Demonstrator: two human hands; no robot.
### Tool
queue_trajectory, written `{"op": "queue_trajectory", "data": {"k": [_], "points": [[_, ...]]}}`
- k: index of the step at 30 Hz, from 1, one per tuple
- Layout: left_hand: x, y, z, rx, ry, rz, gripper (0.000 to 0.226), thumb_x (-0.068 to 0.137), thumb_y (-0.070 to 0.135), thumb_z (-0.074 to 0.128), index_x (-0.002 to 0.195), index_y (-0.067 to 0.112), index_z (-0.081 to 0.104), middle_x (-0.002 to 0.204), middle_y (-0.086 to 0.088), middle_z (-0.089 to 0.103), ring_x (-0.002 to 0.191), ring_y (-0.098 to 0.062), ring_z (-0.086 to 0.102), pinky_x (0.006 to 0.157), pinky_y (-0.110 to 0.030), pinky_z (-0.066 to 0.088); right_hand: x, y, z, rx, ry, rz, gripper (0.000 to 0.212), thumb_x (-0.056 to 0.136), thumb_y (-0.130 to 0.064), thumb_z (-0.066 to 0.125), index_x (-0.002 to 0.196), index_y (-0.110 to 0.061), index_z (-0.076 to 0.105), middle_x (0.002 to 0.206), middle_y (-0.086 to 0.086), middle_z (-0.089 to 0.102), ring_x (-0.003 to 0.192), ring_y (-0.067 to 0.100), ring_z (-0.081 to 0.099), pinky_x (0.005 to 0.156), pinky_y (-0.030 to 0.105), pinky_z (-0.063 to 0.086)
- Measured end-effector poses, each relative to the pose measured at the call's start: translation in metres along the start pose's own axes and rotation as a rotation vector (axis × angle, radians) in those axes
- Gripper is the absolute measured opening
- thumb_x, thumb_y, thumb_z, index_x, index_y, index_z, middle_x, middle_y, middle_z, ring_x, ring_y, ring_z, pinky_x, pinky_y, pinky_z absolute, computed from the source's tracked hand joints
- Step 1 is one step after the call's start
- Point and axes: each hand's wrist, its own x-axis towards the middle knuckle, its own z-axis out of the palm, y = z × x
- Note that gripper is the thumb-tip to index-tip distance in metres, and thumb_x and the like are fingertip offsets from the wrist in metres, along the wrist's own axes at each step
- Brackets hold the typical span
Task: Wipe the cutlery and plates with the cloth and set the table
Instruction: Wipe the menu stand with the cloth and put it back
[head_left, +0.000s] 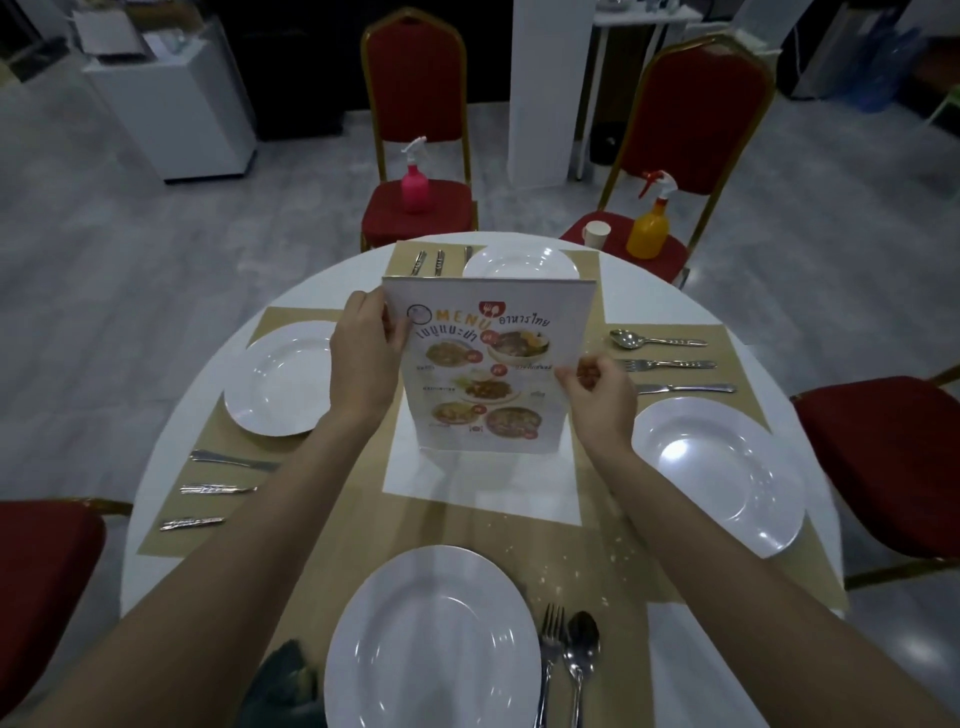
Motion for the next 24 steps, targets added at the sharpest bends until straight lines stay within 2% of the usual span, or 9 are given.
{"op": "queue_trajectory", "data": {"k": [3, 6, 10, 13, 18, 21, 24], "points": [[-0.002, 0.003, 0.002, -0.018, -0.016, -0.032, 0.013, 0.095, 0.02, 0.054, 0.095, 0.008, 0.058, 0.092, -0.007, 0.054, 0.078, -0.02, 0.053, 0.069, -0.034, 0.049, 0.0, 0.001, 0.0, -0.009, -0.005, -0.017, 0.011, 0.089, -0.02, 0.066, 0.085, -0.012, 0.06, 0.088, 0.007, 0.065, 0.081, 0.024, 0.061, 0.073, 0.038, 0.053], [-0.006, 0.005, 0.005, -0.021, -0.049, -0.054, 0.013, 0.092, 0.016, 0.057, 0.102, 0.008, 0.057, 0.096, -0.008, 0.053, 0.08, -0.018, 0.052, 0.071, -0.029, 0.047, 0.0, 0.002, -0.002, -0.025, -0.021, -0.035, 0.009, 0.092, -0.019, 0.062, 0.091, -0.01, 0.063, 0.092, 0.006, 0.066, 0.083, 0.021, 0.061, 0.074, 0.038, 0.053], [-0.011, 0.005, 0.006, -0.041, -0.102, -0.068, 0.026, 0.09, 0.009, 0.056, 0.115, 0.009, 0.054, 0.098, -0.005, 0.051, 0.086, -0.016, 0.05, 0.075, -0.029, 0.045, 0.001, 0.002, -0.006, -0.017, -0.11, -0.03, 0.018, 0.093, -0.013, 0.059, 0.108, -0.009, 0.067, 0.104, 0.003, 0.068, 0.089, 0.016, 0.063, 0.067, 0.022, 0.048], [-0.016, 0.005, 0.008, -0.083, -0.136, -0.076, 0.036, 0.091, 0.011, 0.056, 0.127, 0.012, 0.049, 0.108, -0.006, 0.055, 0.099, -0.018, 0.052, 0.081, -0.029, 0.047, 0.0, 0.0, -0.01, 0.019, -0.178, -0.037, 0.027, 0.093, -0.01, 0.056, 0.117, -0.015, 0.067, 0.107, -0.004, 0.069, 0.086, 0.005, 0.062, 0.061, 0.01, 0.043], [-0.015, 0.003, 0.012, -0.253, -0.226, -0.163, 0.042, 0.089, 0.017, 0.061, 0.129, 0.018, 0.048, 0.13, -0.004, 0.054, 0.121, -0.018, 0.048, 0.098, -0.035, 0.046, -0.005, -0.001, -0.012, 0.076, -0.246, -0.032, 0.036, 0.092, -0.009, 0.057, 0.126, -0.021, 0.061, 0.109, -0.013, 0.062, 0.105, 0.01, 0.057, 0.076, 0.022, 0.047], [-0.014, 0.002, 0.011, -0.42, -0.265, -0.225, 0.041, 0.086, 0.013, 0.062, 0.124, 0.025, 0.052, 0.125, 0.008, 0.054, 0.118, -0.01, 0.047, 0.092, -0.029, 0.043, -0.005, 0.0, -0.012, 0.08, -0.287, -0.022, 0.039, 0.092, -0.011, 0.058, 0.129, -0.022, 0.058, 0.119, -0.009, 0.062, 0.112, 0.013, 0.055, 0.081, 0.027, 0.047], [-0.013, -0.002, 0.012, -0.494, -0.303, -0.307, 0.043, 0.088, 0.01, 0.061, 0.127, 0.025, 0.053, 0.123, 0.012, 0.057, 0.114, -0.006, 0.049, 0.083, -0.023, 0.043, -0.002, 0.002, -0.014, 0.09, -0.336, -0.004, 0.038, 0.094, -0.013, 0.057, 0.13, -0.024, 0.057, 0.125, -0.006, 0.062, 0.118, 0.016, 0.055, 0.077, 0.024, 0.047]]}}
